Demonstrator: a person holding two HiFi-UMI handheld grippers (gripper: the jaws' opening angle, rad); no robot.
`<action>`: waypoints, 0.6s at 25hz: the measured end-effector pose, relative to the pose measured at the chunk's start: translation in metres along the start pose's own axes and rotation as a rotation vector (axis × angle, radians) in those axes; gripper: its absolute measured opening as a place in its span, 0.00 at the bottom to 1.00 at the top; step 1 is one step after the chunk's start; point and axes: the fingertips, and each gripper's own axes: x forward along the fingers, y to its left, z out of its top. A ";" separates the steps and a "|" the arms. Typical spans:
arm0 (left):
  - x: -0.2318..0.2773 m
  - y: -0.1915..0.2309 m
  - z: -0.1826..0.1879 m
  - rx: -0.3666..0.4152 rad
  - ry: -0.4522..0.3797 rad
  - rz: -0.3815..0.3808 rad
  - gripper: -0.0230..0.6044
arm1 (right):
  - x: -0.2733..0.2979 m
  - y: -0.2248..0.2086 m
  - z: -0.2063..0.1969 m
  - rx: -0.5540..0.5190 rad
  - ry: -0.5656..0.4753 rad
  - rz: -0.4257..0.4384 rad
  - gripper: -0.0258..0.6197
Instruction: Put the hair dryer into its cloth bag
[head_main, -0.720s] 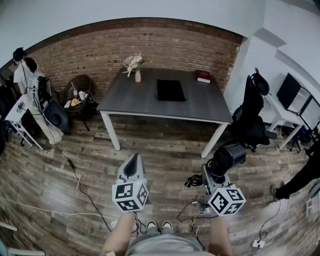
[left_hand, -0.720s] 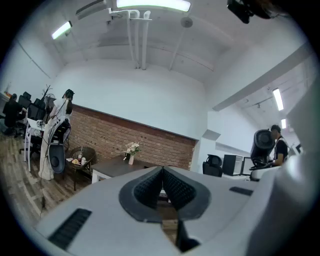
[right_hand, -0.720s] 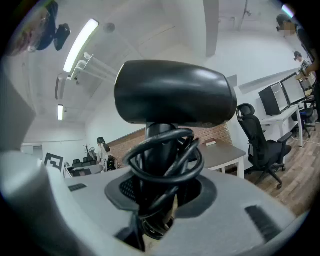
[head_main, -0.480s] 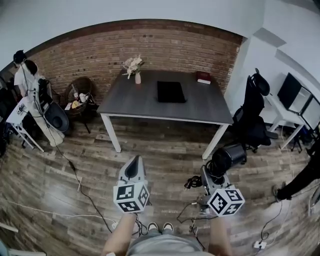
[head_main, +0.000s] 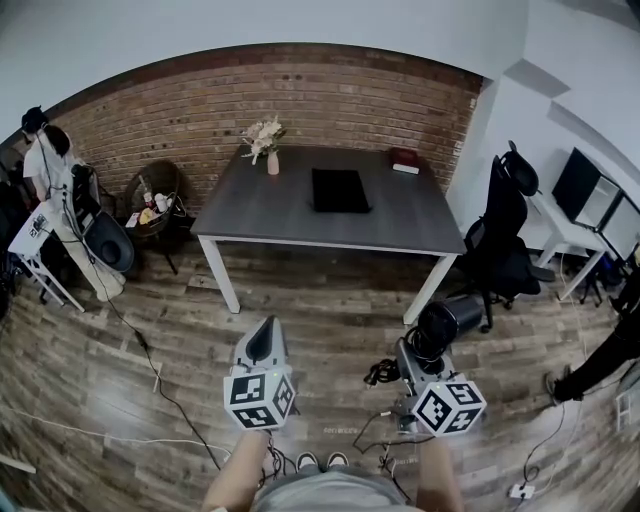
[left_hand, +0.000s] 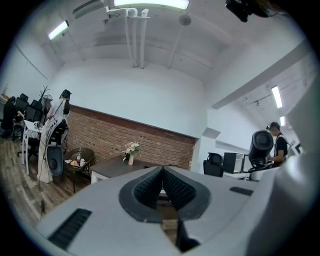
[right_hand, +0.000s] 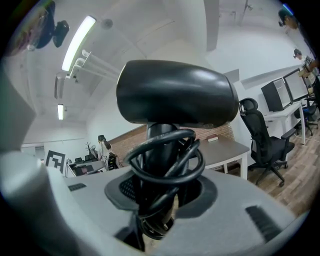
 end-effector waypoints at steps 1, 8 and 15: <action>0.002 0.004 -0.001 0.000 0.003 -0.002 0.05 | 0.002 0.001 -0.001 -0.001 0.001 -0.002 0.27; 0.021 0.022 -0.011 -0.006 0.029 -0.003 0.05 | 0.018 -0.005 -0.010 0.025 0.021 -0.022 0.27; 0.052 0.034 -0.025 -0.007 0.066 0.000 0.05 | 0.051 -0.017 -0.013 0.002 0.039 -0.046 0.27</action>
